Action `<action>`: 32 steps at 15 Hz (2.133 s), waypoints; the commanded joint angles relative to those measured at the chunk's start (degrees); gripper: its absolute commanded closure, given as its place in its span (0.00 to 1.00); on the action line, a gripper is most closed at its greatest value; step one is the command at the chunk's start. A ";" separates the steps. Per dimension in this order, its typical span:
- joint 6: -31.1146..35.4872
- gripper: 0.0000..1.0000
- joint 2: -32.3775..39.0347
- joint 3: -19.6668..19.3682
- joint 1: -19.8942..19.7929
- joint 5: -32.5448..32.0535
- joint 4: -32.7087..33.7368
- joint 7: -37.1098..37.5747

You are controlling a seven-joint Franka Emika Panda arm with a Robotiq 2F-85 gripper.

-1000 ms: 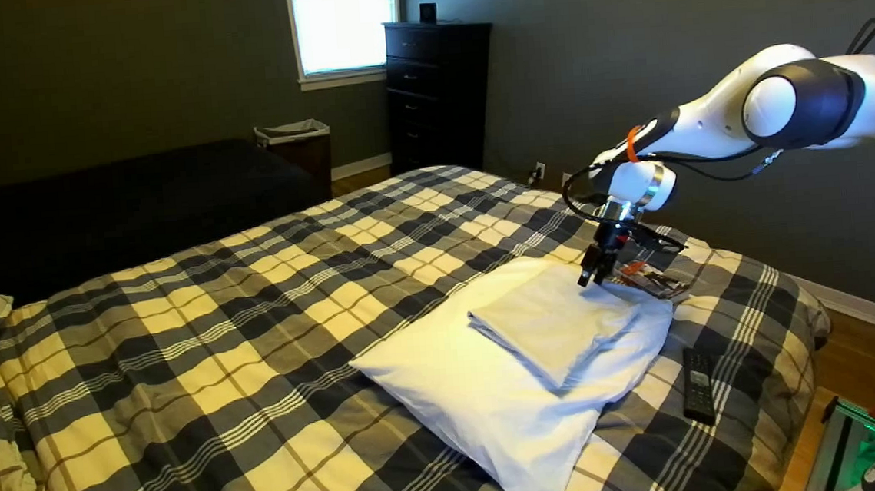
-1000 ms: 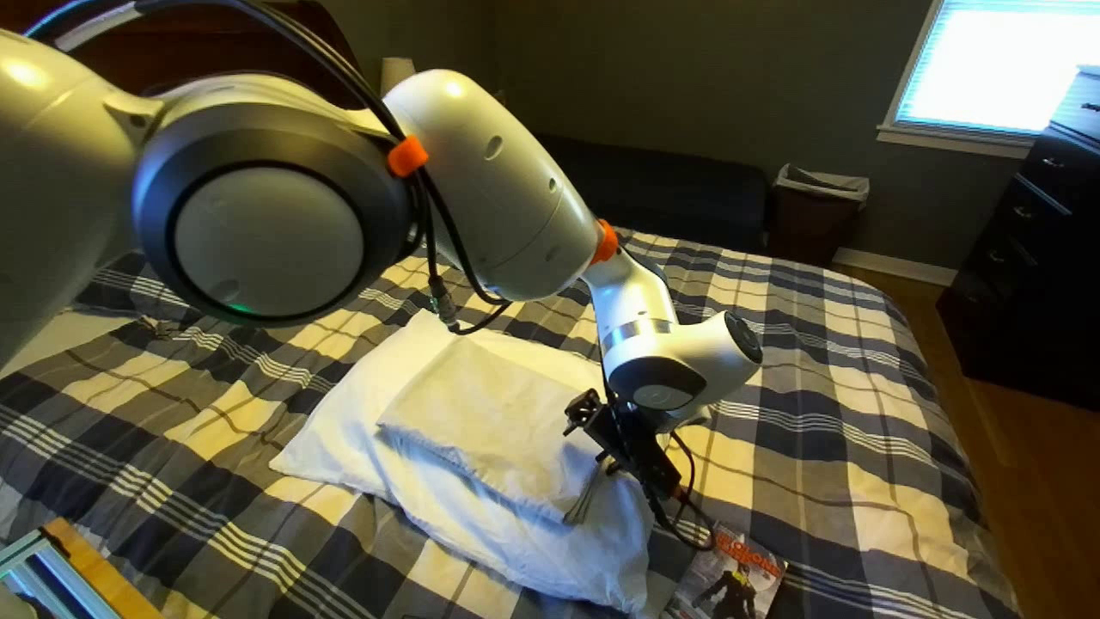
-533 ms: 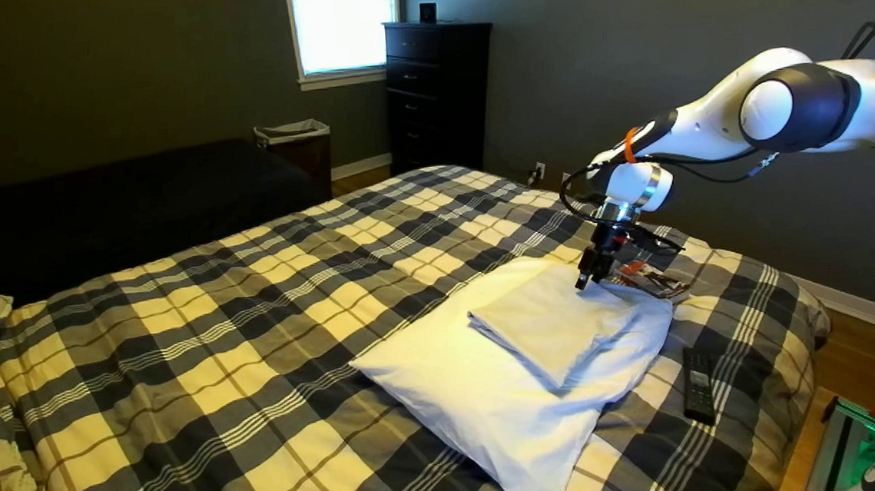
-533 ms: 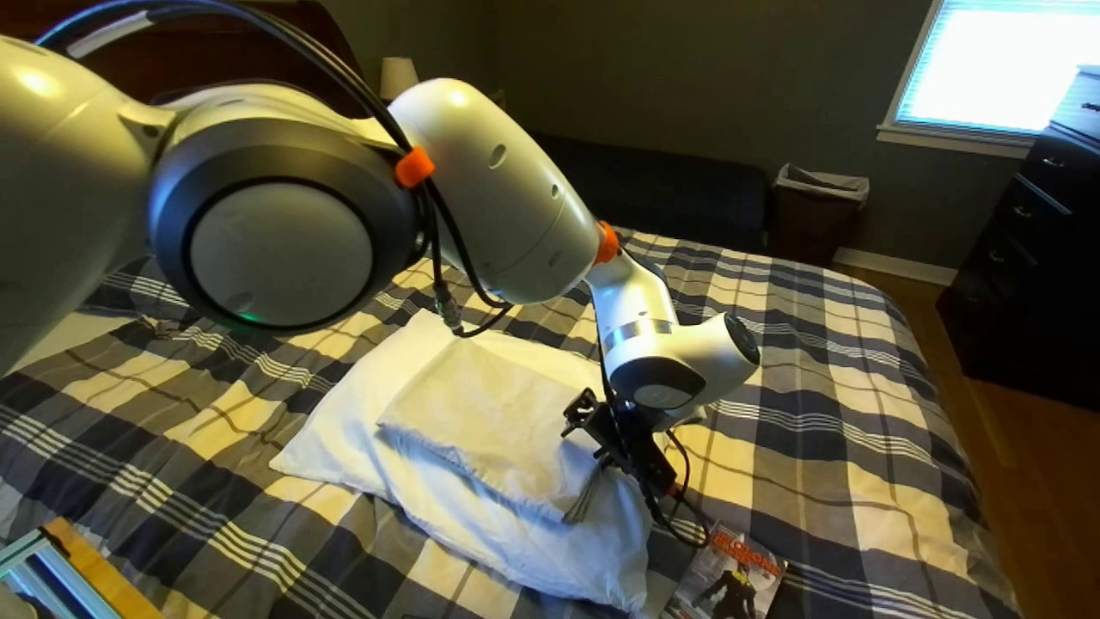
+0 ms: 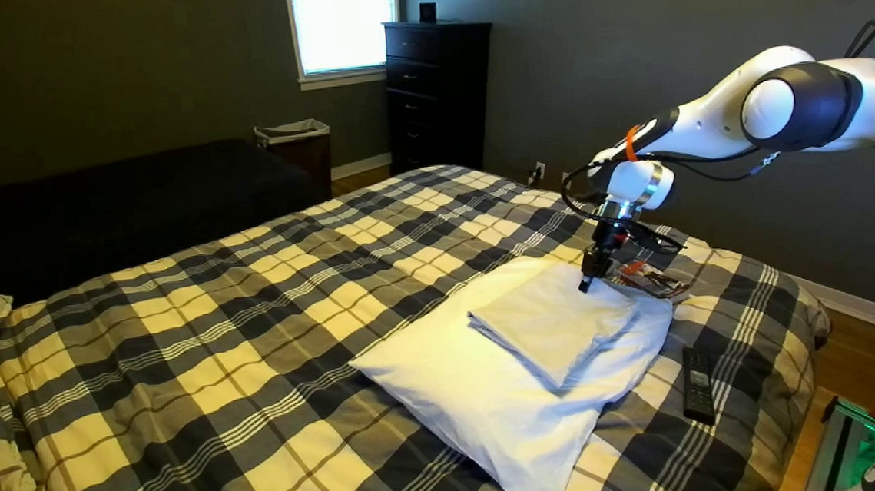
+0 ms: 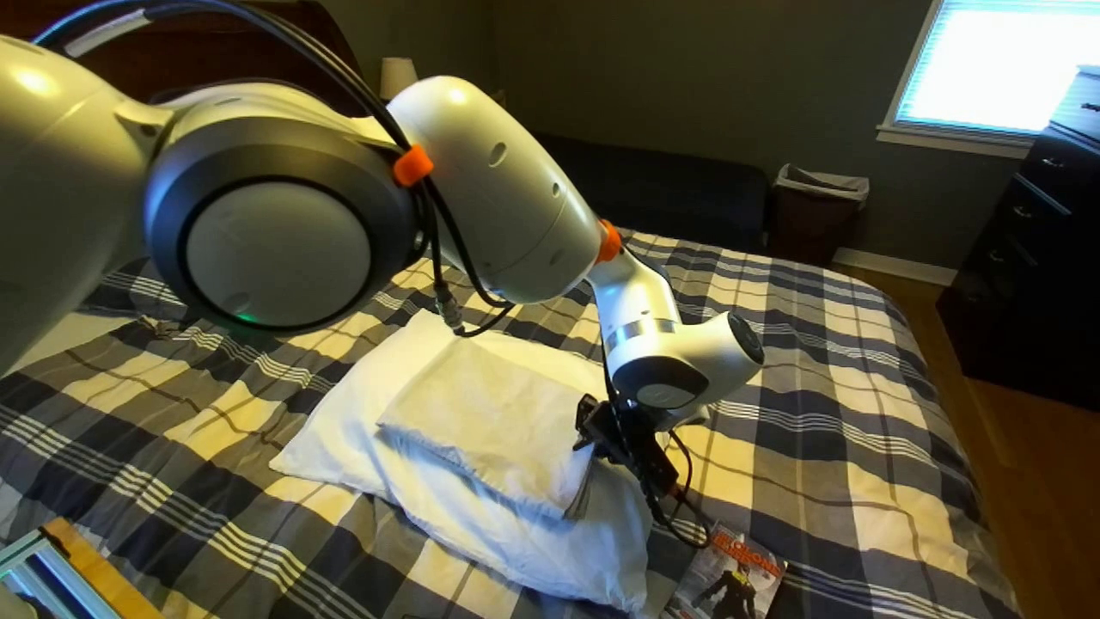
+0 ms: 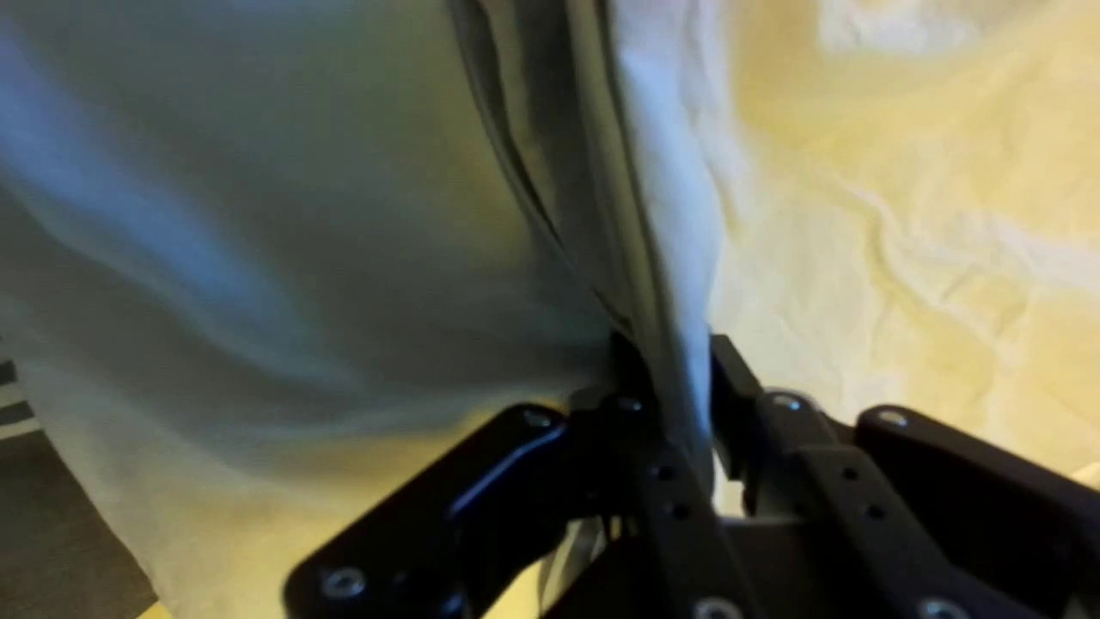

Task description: Fold the cloth in half

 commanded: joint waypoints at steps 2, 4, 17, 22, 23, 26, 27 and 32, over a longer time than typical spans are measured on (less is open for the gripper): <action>-1.18 1.00 -2.56 0.58 0.27 -0.32 -2.58 1.20; -0.60 0.99 -3.93 0.18 1.39 -1.40 -3.84 1.30; 0.51 0.99 -14.06 -0.55 10.33 -5.64 -15.21 7.09; 1.45 0.99 -17.56 -0.57 13.09 -8.36 -18.81 7.36; 1.71 0.99 -18.19 -0.45 13.70 -8.76 -19.45 7.42; 2.01 0.99 -19.85 -0.15 15.29 -9.56 -21.08 7.75; 2.01 0.99 -20.34 0.03 15.84 -9.63 -21.61 7.88; 1.80 0.99 -21.99 0.57 18.16 -9.37 -23.22 8.40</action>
